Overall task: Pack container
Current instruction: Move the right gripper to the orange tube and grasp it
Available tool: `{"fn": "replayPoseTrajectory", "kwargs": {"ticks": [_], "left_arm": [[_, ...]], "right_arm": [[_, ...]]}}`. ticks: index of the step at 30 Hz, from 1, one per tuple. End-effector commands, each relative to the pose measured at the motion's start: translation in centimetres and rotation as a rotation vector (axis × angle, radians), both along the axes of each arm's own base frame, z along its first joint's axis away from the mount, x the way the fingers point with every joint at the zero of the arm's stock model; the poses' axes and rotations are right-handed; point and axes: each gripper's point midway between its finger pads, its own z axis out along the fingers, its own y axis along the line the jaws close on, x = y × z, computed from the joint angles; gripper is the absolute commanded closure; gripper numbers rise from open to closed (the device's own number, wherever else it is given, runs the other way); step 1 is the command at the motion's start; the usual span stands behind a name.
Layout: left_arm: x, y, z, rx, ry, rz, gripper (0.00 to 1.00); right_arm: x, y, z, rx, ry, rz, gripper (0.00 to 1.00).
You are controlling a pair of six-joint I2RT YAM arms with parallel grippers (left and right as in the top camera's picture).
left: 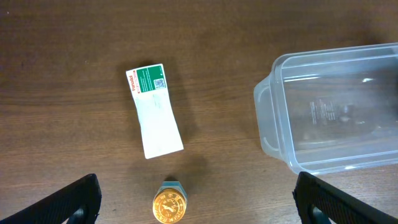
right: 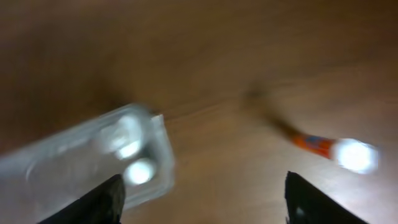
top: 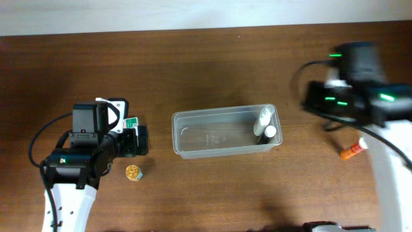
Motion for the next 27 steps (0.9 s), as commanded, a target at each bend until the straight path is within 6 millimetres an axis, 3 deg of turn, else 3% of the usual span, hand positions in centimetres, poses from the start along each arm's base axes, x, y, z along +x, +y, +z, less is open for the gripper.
{"fn": "replayPoseTrajectory", "kwargs": {"ticks": [1,4,8,15,20,23,27], "left_arm": [[0.3,0.0,0.7,-0.005,-0.016,-0.007,0.01],[0.3,0.0,0.7,-0.005,-0.017,-0.008,0.01],[0.3,0.0,0.7,-0.005,-0.016,-0.007,0.01],[0.3,0.0,0.7,-0.005,-0.016,-0.007,0.01],[0.3,0.0,0.7,-0.006,-0.016,-0.007,0.01],[0.3,0.0,0.7,-0.005,-0.016,-0.007,0.00],[0.3,0.0,0.7,-0.006,-0.016,-0.007,0.01]], "right_arm": [[-1.6,-5.9,-0.7,-0.016,0.048,-0.210,0.22],[-3.1,-9.3,-2.8,0.030,0.127,-0.333,0.14],[-4.8,-12.0,-7.0,0.112,0.247,-0.445,0.14],[-6.7,-13.8,-14.6,0.193,0.451,-0.512,0.13],[-6.2,-13.8,-17.5,0.247,0.506,-0.506,0.14],[-6.0,-14.0,-18.4,0.252,0.523,-0.506,0.23],[-5.7,-14.2,-18.6,0.249,0.516,-0.503,0.43]]}}
